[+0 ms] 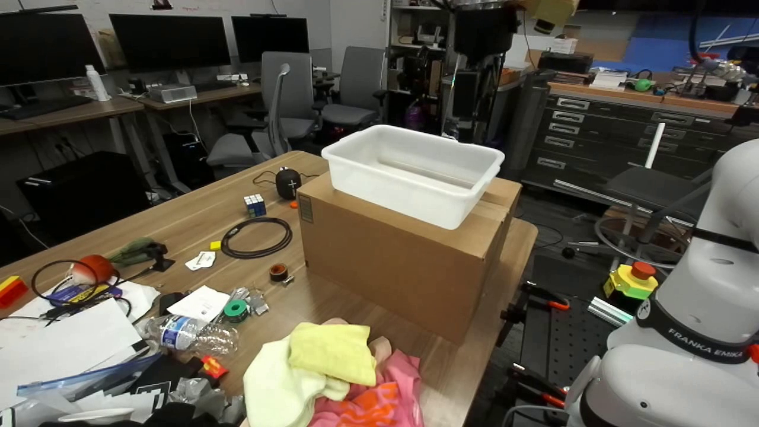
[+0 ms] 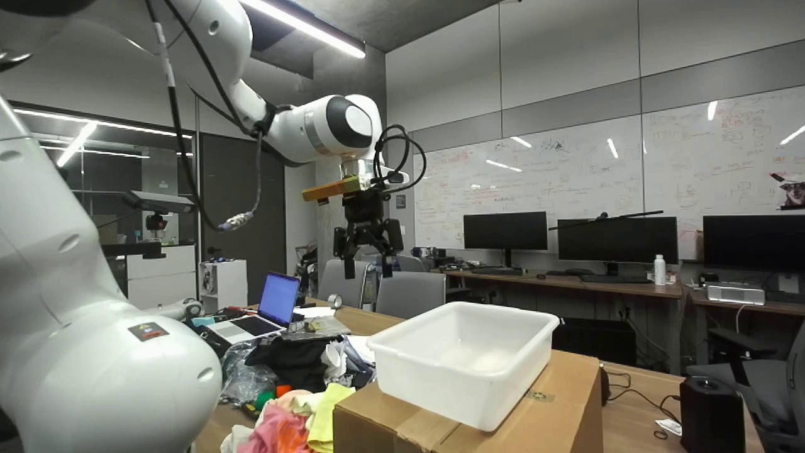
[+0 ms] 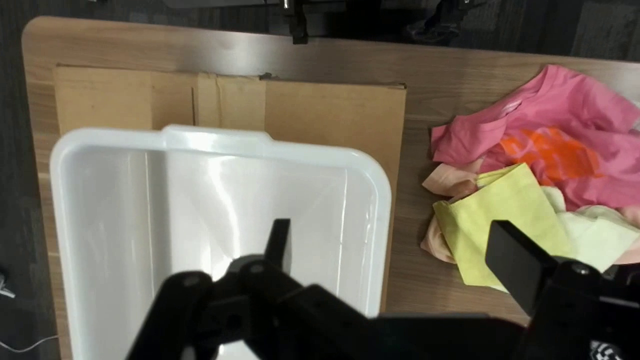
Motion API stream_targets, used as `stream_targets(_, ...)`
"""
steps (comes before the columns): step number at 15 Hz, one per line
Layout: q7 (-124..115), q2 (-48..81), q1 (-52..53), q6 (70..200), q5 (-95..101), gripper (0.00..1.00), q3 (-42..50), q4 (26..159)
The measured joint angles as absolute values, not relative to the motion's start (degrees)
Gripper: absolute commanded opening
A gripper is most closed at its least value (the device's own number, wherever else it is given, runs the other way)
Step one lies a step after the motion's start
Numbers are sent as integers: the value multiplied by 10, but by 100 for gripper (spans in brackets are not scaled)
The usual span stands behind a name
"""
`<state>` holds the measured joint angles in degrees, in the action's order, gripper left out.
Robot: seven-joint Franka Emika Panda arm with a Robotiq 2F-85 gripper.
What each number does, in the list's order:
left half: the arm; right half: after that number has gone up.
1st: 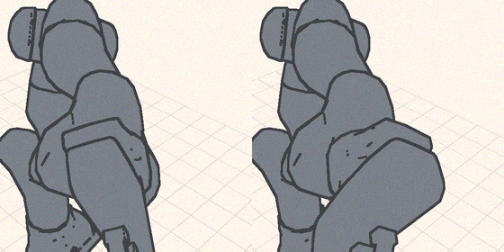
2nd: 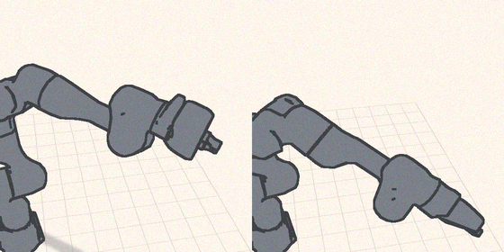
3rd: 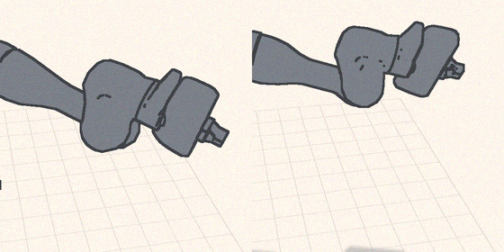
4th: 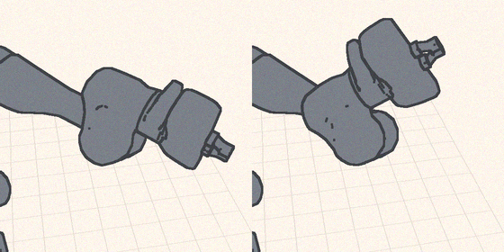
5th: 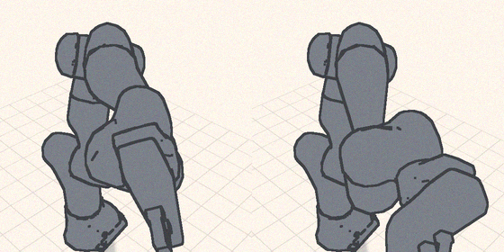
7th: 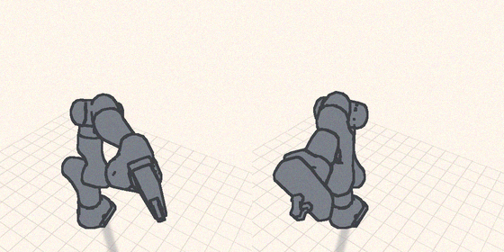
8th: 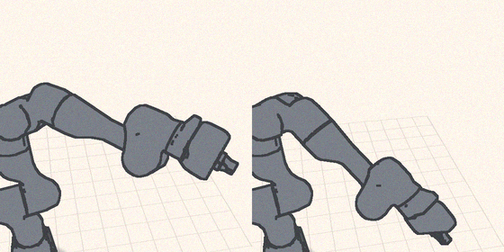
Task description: Pick the cloths in the plastic box and put them on the table
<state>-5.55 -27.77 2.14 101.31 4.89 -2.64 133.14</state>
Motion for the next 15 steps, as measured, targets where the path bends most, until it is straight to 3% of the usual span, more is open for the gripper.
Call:
stream_targets(8,-58,-445,-21,1118,38,100,15,1470)
stream_targets(15,-55,-508,-31,1185,38,100,24,1535)
